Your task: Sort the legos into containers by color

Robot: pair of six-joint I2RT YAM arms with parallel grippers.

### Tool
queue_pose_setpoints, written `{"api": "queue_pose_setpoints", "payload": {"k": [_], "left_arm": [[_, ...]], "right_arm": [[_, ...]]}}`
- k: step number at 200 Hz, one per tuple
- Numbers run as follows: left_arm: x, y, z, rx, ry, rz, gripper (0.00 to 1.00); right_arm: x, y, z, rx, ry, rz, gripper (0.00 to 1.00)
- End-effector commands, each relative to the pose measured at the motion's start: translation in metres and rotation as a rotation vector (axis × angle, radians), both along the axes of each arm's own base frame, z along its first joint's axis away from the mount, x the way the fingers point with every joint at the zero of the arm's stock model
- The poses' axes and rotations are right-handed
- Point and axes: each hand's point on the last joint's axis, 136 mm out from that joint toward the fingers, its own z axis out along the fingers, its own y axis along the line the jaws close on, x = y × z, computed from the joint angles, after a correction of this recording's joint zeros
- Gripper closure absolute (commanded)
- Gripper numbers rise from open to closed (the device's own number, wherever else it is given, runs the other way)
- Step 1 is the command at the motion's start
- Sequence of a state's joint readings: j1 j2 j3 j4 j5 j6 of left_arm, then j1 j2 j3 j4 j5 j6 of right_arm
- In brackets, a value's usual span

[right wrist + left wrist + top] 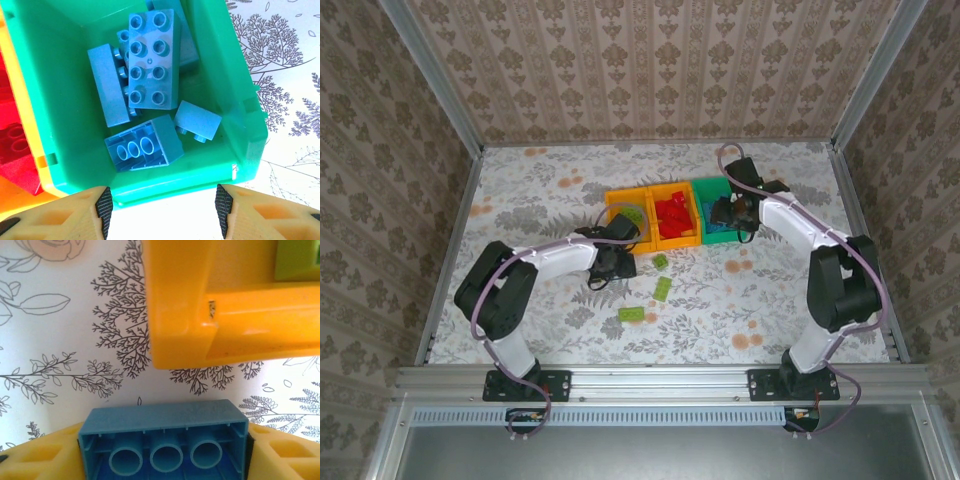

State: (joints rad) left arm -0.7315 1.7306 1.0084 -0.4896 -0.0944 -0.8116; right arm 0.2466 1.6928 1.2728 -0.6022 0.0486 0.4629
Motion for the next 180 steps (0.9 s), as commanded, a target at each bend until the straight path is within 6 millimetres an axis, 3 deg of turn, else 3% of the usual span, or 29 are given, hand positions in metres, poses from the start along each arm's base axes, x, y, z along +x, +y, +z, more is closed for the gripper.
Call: {"api": "queue_pose_setpoints", "payload": {"k": [1, 43, 89, 120, 141, 180], "left_arm": [[-0.002, -0.006, -0.004, -0.007, 0.002, -0.018, 0.40], [-0.006, -0.004, 0.011, -0.007, -0.019, -0.041, 0.42], [-0.004, -0.010, 0.057, 0.009, -0.131, -0.100, 0.42], [0.008, -0.034, 0.095, -0.053, -0.227, -0.164, 0.41], [0.021, -0.055, 0.118, -0.106, -0.292, -0.229, 0.41], [0.042, -0.089, 0.142, -0.146, -0.352, -0.348, 0.41]], "right_arm": [[-0.004, -0.008, 0.018, -0.020, -0.051, -0.009, 0.40], [-0.005, -0.046, 0.020, -0.068, -0.064, -0.092, 0.39], [-0.001, -0.086, 0.002, -0.073, -0.070, -0.179, 0.39], [0.013, -0.076, -0.022, -0.008, -0.035, -0.111, 0.42], [0.019, -0.064, -0.028, 0.045, -0.063, -0.076, 0.43], [0.025, -0.053, -0.040, 0.091, -0.055, -0.043, 0.45]]}}
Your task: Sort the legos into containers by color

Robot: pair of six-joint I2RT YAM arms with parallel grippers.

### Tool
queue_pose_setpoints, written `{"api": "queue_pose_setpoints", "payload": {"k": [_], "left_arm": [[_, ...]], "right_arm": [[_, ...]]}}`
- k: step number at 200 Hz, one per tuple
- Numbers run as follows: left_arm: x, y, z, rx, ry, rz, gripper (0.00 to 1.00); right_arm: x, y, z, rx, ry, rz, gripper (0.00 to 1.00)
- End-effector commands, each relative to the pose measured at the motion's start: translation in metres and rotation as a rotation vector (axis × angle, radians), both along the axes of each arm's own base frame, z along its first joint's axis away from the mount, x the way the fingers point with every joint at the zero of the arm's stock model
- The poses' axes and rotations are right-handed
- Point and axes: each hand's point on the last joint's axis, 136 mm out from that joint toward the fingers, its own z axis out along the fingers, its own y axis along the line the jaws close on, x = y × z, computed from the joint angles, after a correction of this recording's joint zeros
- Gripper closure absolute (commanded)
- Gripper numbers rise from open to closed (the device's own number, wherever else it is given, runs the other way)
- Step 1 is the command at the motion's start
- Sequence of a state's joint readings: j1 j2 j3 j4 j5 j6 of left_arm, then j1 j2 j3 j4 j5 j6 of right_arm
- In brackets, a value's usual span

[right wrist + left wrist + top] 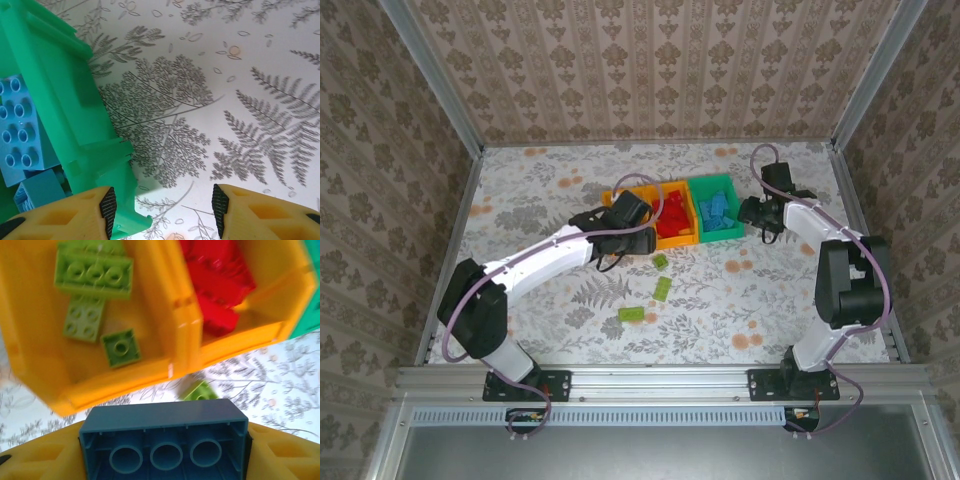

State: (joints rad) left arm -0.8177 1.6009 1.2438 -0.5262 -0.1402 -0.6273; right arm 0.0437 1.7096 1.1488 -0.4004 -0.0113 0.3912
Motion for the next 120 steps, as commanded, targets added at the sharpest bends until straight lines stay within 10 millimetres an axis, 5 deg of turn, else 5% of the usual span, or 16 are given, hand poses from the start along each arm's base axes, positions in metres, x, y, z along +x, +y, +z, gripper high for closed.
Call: {"api": "queue_pose_setpoints", "payload": {"k": [1, 87, 120], "left_arm": [[0.012, -0.025, 0.017, -0.007, -0.057, -0.116, 0.41], [0.055, -0.078, 0.025, -0.065, -0.090, -0.240, 0.39], [0.079, -0.103, 0.021, -0.079, -0.104, -0.290, 0.39]], "right_arm": [[0.006, 0.019, -0.012, 0.063, -0.002, 0.071, 0.45], [-0.013, 0.086, -0.017, 0.129, -0.003, 0.203, 0.49], [-0.022, 0.085, -0.013, 0.109, -0.008, 0.176, 0.49]]}}
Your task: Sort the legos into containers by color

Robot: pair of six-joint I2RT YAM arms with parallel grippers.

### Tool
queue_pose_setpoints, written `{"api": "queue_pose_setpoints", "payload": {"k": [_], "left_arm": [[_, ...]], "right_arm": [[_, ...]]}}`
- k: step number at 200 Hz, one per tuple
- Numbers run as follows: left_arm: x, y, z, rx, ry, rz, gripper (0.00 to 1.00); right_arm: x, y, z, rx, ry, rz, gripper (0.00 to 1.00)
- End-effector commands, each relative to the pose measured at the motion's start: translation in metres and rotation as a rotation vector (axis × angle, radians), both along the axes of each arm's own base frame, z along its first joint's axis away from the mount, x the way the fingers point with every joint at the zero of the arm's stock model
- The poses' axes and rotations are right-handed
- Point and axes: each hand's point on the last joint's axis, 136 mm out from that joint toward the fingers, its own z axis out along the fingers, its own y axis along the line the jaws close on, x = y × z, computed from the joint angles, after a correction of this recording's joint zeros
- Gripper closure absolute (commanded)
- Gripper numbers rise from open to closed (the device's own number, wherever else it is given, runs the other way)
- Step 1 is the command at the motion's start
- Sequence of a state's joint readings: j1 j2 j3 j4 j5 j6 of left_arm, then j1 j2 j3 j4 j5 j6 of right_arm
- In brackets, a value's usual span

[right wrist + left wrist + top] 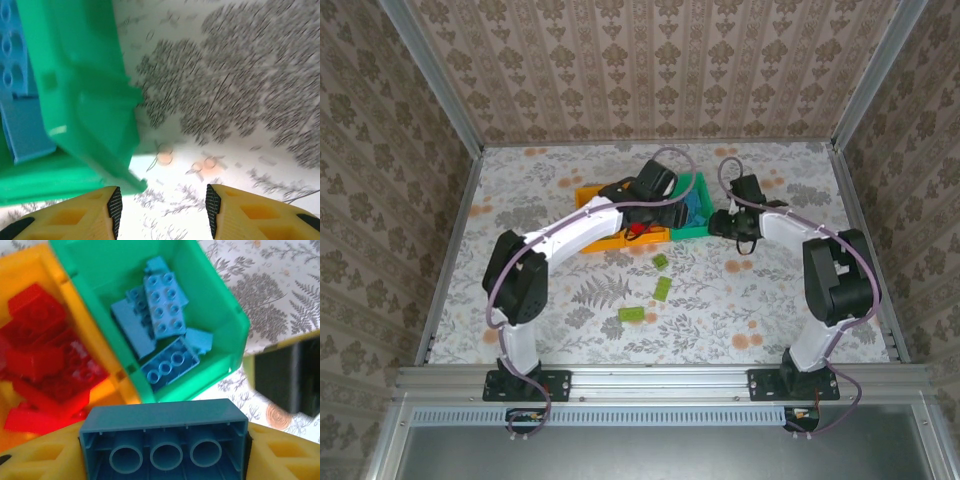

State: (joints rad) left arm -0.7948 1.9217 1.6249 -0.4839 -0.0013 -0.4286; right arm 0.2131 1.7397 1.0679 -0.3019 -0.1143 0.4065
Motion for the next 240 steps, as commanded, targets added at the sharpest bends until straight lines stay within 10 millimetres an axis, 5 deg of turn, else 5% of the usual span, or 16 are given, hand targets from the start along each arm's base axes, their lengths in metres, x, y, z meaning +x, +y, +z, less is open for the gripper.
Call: {"api": "queue_pose_setpoints", "payload": {"k": [1, 38, 81, 107, 129, 154, 194, 240], "left_arm": [[0.017, -0.018, 0.007, -0.024, -0.033, -0.071, 0.39], [0.048, -0.026, -0.017, -0.027, 0.014, -0.048, 0.38], [0.067, -0.042, -0.027, -0.109, 0.041, -0.058, 0.34], [0.071, -0.050, -0.028, -0.147, 0.069, -0.059, 0.21], [0.069, -0.051, -0.023, -0.180, 0.074, -0.051, 0.01], [0.067, -0.044, -0.008, -0.215, 0.064, -0.015, 0.00], [0.063, -0.005, 0.017, -0.252, 0.033, 0.086, 0.00], [0.046, 0.078, 0.014, -0.262, 0.062, 0.225, 0.00]], "right_arm": [[-0.004, -0.002, 0.015, 0.016, -0.030, -0.035, 0.49], [-0.020, -0.008, 0.034, 0.014, -0.046, -0.071, 0.48], [-0.056, 0.011, 0.045, 0.038, -0.070, -0.050, 0.41], [-0.076, 0.020, 0.043, 0.045, -0.069, -0.038, 0.40], [-0.086, 0.027, 0.042, 0.040, -0.064, -0.024, 0.39], [-0.093, 0.032, 0.040, 0.034, -0.067, -0.021, 0.39], [-0.095, 0.070, 0.045, 0.054, -0.113, 0.088, 0.36], [-0.091, 0.135, 0.028, -0.061, -0.110, 0.351, 0.29]]}}
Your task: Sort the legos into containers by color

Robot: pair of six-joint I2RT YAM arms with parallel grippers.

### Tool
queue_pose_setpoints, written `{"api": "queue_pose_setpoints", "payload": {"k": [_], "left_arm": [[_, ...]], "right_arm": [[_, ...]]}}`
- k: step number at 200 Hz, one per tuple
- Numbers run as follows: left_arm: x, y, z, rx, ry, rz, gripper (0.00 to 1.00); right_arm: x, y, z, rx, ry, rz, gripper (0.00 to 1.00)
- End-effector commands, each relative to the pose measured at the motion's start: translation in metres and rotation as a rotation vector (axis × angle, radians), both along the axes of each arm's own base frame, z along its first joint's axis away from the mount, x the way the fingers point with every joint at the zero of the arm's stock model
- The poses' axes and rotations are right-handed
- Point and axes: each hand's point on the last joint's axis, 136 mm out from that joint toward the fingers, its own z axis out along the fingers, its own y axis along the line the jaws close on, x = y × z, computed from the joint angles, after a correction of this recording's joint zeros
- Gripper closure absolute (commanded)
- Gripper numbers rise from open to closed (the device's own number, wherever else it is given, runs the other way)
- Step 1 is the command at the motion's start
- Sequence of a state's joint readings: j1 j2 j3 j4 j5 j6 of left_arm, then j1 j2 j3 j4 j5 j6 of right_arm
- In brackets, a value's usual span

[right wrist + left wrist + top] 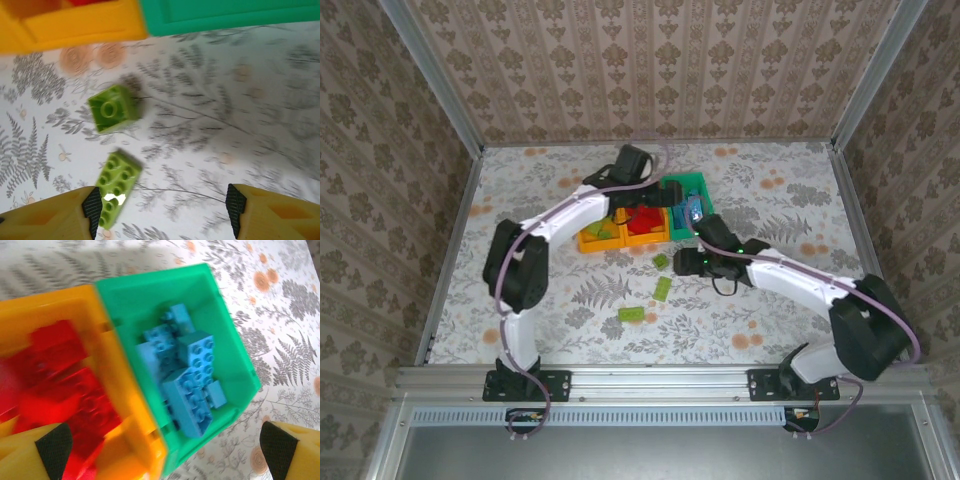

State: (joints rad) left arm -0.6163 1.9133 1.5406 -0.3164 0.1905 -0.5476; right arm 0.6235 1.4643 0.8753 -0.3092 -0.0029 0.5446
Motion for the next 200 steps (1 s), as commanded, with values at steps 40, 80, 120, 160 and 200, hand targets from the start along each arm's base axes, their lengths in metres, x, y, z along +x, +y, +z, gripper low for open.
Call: {"api": "queue_pose_setpoints", "payload": {"k": [40, 80, 120, 160, 200], "left_arm": [[-0.031, 0.117, 0.009, -0.004, -0.018, 0.232, 0.00], [-0.055, 0.182, -0.005, 0.016, 0.011, 0.354, 0.00], [-0.077, 0.212, -0.016, 0.035, 0.033, 0.404, 0.00], [-0.096, 0.219, -0.036, 0.067, 0.077, 0.402, 0.00], [-0.113, 0.227, -0.056, 0.091, 0.122, 0.430, 0.00]], "right_arm": [[0.022, 0.057, -0.031, -0.208, -0.009, 0.237, 0.28], [0.034, 0.059, -0.053, -0.300, 0.032, 0.271, 0.31], [0.039, 0.058, -0.067, -0.364, 0.057, 0.291, 0.38], [0.041, 0.065, -0.065, -0.341, 0.041, 0.301, 0.57], [0.042, 0.092, -0.028, -0.247, -0.041, 0.331, 0.69]]}}
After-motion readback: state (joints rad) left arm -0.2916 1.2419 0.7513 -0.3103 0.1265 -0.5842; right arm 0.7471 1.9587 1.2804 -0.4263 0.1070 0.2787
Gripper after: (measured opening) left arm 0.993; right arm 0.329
